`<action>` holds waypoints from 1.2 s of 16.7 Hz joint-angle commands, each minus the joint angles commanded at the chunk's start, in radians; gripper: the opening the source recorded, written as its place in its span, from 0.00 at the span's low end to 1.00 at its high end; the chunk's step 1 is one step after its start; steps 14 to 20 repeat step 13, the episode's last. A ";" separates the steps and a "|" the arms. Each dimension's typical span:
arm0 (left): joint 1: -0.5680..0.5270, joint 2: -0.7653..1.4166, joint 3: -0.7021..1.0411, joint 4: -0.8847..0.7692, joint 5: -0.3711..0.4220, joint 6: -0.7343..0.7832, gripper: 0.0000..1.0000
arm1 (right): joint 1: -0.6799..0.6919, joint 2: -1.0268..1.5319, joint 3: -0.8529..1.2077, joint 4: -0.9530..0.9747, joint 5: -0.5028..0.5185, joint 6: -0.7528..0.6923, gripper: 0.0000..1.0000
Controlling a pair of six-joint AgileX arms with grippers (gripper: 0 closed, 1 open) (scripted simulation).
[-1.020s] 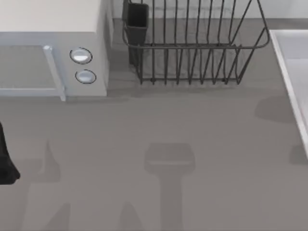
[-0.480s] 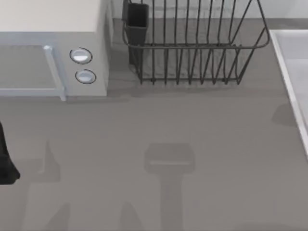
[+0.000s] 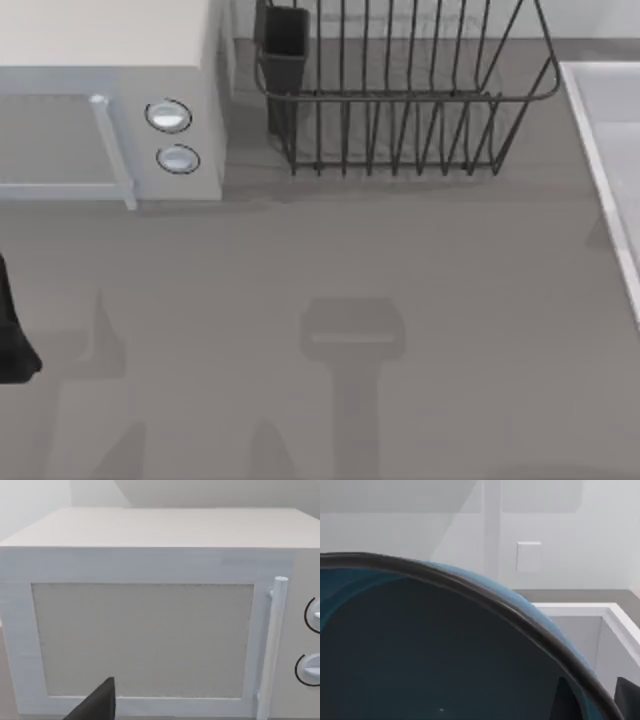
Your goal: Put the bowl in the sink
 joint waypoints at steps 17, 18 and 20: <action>0.000 0.000 0.000 0.000 0.000 0.000 1.00 | 0.000 0.000 0.000 0.000 0.000 0.000 1.00; 0.000 0.000 0.000 0.000 0.000 0.000 1.00 | 0.000 0.000 0.000 0.000 0.000 0.000 1.00; 0.000 0.000 0.000 0.000 0.000 0.000 1.00 | 0.000 0.000 0.000 0.000 0.000 0.000 1.00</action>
